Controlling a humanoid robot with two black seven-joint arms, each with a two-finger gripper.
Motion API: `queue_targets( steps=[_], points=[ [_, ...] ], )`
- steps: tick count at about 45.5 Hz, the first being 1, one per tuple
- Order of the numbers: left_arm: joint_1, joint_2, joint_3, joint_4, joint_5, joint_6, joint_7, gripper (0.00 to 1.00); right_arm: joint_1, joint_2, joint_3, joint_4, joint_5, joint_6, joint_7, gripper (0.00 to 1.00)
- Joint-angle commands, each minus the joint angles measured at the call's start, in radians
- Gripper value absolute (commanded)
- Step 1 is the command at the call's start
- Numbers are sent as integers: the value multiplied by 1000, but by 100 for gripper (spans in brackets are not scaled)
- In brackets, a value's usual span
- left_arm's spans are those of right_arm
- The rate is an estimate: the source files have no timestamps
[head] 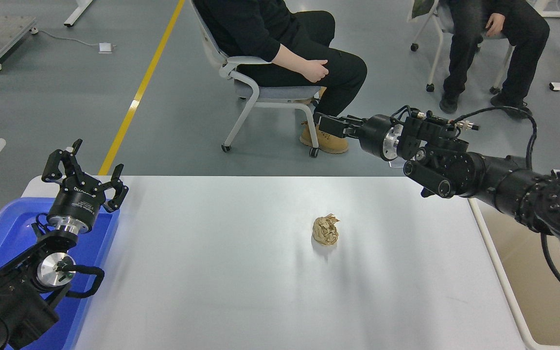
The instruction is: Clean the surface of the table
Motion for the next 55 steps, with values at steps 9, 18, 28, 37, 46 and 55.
queue_targets(
  steps=[9, 18, 28, 37, 46, 55],
  points=[
    [0, 0, 0, 0, 0, 0, 0, 100, -34, 51, -245, -6, -32, 34, 0, 99],
    [0, 1, 0, 0, 0, 0, 0, 100, -103, 51, -295, 8, -46, 35, 0, 99],
    [0, 0, 0, 0, 0, 0, 0, 100, -208, 51, -295, 5, -176, 35, 0, 99],
    [0, 0, 0, 0, 0, 0, 0, 100, -235, 51, -290, 8, -178, 34, 0, 99],
    [0, 0, 0, 0, 0, 0, 0, 100, -254, 51, -290, 8, -178, 31, 0, 99],
    [0, 0, 0, 0, 0, 0, 0, 100, -271, 51, -288, 8, -178, 26, 0, 99]
  ],
)
